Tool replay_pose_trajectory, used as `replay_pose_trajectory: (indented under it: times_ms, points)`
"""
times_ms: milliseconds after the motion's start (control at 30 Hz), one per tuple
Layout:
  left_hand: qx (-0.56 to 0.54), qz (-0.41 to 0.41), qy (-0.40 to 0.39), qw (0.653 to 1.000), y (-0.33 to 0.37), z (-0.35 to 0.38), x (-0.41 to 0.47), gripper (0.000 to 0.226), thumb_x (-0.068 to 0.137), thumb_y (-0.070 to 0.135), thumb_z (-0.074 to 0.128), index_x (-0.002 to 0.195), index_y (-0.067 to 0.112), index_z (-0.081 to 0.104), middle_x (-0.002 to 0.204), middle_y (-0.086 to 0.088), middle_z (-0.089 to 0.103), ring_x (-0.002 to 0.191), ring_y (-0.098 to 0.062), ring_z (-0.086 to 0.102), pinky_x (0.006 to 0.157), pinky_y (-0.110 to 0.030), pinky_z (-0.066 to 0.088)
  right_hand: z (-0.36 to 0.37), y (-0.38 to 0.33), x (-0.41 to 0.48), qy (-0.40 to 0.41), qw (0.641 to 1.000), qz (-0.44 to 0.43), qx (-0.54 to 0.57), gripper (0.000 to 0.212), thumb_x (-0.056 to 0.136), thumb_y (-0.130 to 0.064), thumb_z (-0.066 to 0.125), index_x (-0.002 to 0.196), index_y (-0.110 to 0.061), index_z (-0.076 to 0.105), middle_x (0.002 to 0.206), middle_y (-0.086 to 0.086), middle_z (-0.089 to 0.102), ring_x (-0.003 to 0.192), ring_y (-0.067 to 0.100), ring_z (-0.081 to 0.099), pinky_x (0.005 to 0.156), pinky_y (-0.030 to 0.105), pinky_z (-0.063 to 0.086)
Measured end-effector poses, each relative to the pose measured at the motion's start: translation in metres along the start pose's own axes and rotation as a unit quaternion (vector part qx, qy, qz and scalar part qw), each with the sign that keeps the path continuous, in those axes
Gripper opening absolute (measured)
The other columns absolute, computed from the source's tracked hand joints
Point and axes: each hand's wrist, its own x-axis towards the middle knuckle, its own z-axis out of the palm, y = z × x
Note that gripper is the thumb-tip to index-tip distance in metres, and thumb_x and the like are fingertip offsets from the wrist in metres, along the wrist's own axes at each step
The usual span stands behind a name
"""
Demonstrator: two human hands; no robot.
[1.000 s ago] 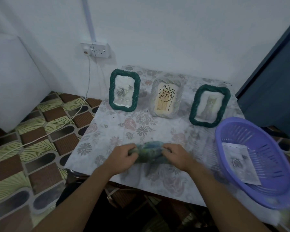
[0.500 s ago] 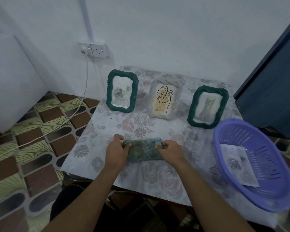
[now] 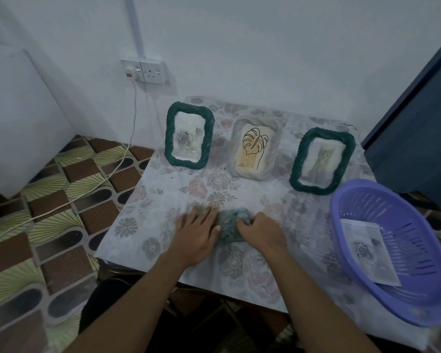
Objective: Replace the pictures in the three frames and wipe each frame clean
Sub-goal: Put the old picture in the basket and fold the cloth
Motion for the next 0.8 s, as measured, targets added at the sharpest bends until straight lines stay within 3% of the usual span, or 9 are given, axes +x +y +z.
replay_pose_trajectory:
  times_ms: [100, 167, 300, 367, 533, 633, 667, 733, 800]
  points:
    - [0.019, -0.012, -0.024, 0.999, -0.002, 0.007, -0.003, 0.090, 0.081, 0.072, -0.016, 0.158, 0.029, 0.004, 0.165, 0.010, 0.006, 0.152, -0.020, -0.003, 0.120, -0.049, 0.001, 0.000, -0.002, -0.001, -0.029, 0.999, -0.006, -0.024, 0.079, 0.076, -0.074, 0.034, 0.120, -0.015, 0.064, 0.117, 0.011, 0.065, 0.109, 0.032, 0.058, 0.093, 0.042, 0.052]
    - [0.023, -0.012, -0.028, 0.999, -0.001, 0.007, -0.004, 0.092, 0.080, 0.074, -0.018, 0.158, 0.030, 0.003, 0.165, 0.010, 0.004, 0.152, -0.020, -0.005, 0.120, -0.050, 0.000, 0.001, -0.001, 0.000, -0.040, 0.999, -0.012, -0.006, 0.077, 0.075, -0.073, 0.037, 0.119, -0.016, 0.064, 0.115, 0.010, 0.064, 0.109, 0.031, 0.058, 0.092, 0.042, 0.052]
    - [0.008, -0.025, -0.048, 0.998, 0.001, 0.004, -0.003, 0.068, 0.097, 0.059, 0.000, 0.158, 0.030, 0.000, 0.165, 0.010, 0.000, 0.151, -0.019, -0.010, 0.121, -0.049, -0.006, -0.003, -0.006, -0.001, -0.041, 0.986, -0.054, 0.153, 0.034, 0.090, -0.044, 0.062, 0.102, -0.012, 0.055, 0.091, -0.001, 0.060, 0.088, 0.020, 0.059, 0.067, 0.027, 0.046]
    - [-0.033, -0.036, -0.064, 0.997, 0.004, -0.002, -0.003, 0.060, 0.102, 0.054, 0.007, 0.158, 0.032, 0.002, 0.165, 0.011, 0.003, 0.151, -0.017, -0.011, 0.120, -0.049, -0.009, -0.008, -0.012, -0.005, -0.017, 0.973, -0.089, 0.213, 0.023, 0.091, -0.029, 0.067, 0.100, -0.013, 0.052, 0.087, -0.005, 0.058, 0.080, 0.013, 0.059, 0.060, 0.016, 0.042]
    - [-0.100, -0.065, -0.015, 0.993, 0.006, -0.029, 0.002, 0.059, 0.098, 0.045, 0.013, 0.155, 0.032, 0.017, 0.158, 0.008, 0.030, 0.149, -0.014, 0.015, 0.117, -0.054, -0.003, -0.021, -0.031, -0.019, -0.021, 0.937, -0.185, 0.295, 0.027, 0.091, -0.016, 0.068, 0.109, -0.026, 0.050, 0.105, -0.003, 0.067, 0.088, 0.004, 0.065, 0.069, 0.010, 0.050]
    - [-0.203, -0.008, 0.063, 0.977, 0.007, -0.050, 0.002, 0.065, 0.082, 0.036, 0.028, 0.146, 0.028, 0.035, 0.143, 0.009, 0.046, 0.141, -0.010, 0.030, 0.119, -0.044, 0.000, -0.032, -0.041, -0.027, -0.059, 0.917, -0.249, 0.306, 0.037, 0.092, -0.008, 0.067, 0.114, -0.031, 0.049, 0.106, -0.010, 0.067, 0.092, -0.008, 0.064, 0.075, 0.007, 0.048]
    - [-0.246, 0.022, 0.077, 0.966, 0.006, -0.057, 0.001, 0.060, 0.080, 0.033, 0.034, 0.139, 0.026, 0.042, 0.131, 0.010, 0.054, 0.130, -0.009, 0.043, 0.118, -0.040, 0.011, -0.035, -0.044, -0.029, -0.069, 0.911, -0.263, 0.310, 0.039, 0.092, -0.006, 0.067, 0.114, -0.033, 0.049, 0.106, -0.014, 0.066, 0.095, -0.009, 0.063, 0.078, 0.008, 0.048]
    - [-0.320, 0.050, 0.077, 0.943, 0.004, -0.071, -0.003, 0.043, 0.079, 0.025, 0.044, 0.121, 0.025, 0.056, 0.104, 0.007, 0.066, 0.097, -0.008, 0.060, 0.095, -0.030, 0.044, -0.039, -0.049, -0.029, -0.077, 0.903, -0.281, 0.316, 0.043, 0.092, -0.004, 0.066, 0.115, -0.037, 0.050, 0.109, -0.014, 0.066, 0.102, -0.006, 0.063, 0.083, 0.011, 0.050]
    - [-0.341, 0.043, 0.084, 0.935, 0.001, -0.079, -0.006, 0.026, 0.079, 0.022, 0.048, 0.097, 0.034, 0.062, 0.086, 0.008, 0.068, 0.077, -0.006, 0.061, 0.068, -0.023, 0.049, -0.042, -0.055, -0.028, -0.074, 0.898, -0.289, 0.325, 0.045, 0.092, -0.005, 0.066, 0.115, -0.040, 0.049, 0.113, -0.013, 0.064, 0.106, -0.002, 0.062, 0.088, 0.016, 0.051]
